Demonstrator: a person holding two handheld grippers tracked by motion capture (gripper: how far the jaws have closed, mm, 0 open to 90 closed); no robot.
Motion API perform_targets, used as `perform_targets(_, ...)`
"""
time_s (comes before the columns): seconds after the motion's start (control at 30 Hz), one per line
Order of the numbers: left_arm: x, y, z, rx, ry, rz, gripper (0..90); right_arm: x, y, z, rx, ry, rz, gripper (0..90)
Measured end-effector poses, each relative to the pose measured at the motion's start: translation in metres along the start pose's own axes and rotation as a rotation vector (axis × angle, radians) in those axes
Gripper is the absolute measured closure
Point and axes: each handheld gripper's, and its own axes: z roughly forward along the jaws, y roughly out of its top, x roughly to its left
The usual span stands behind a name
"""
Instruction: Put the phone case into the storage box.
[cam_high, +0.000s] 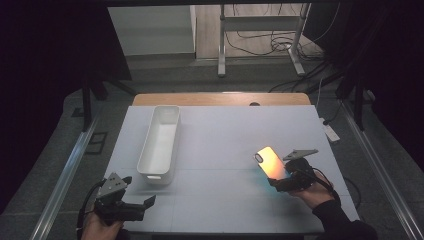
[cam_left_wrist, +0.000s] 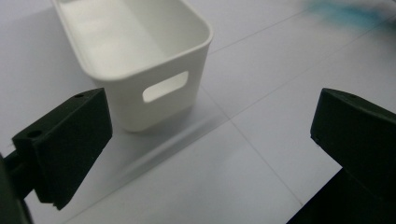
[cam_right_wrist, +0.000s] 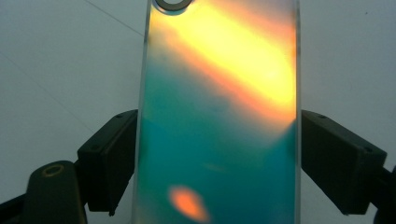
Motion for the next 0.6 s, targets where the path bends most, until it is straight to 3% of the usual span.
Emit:
perform_targets(0.17,-0.003,0.007,0.005,-0.027,-0.028,0.033,0.0,0.000,0.003,-0.007,-0.053,0.027,0.002,16.9)
perform_targets(0.37,-0.002,0.015,0.013,-0.051,-0.078,0.033,0.0,0.001,0.005,-0.014,-0.097,0.054,0.000,16.9)
perform_targets(0.6,-0.003,0.026,0.020,-0.094,-0.102,0.042,0.0,0.003,0.008,-0.020,-0.141,0.080,-0.009,16.9)
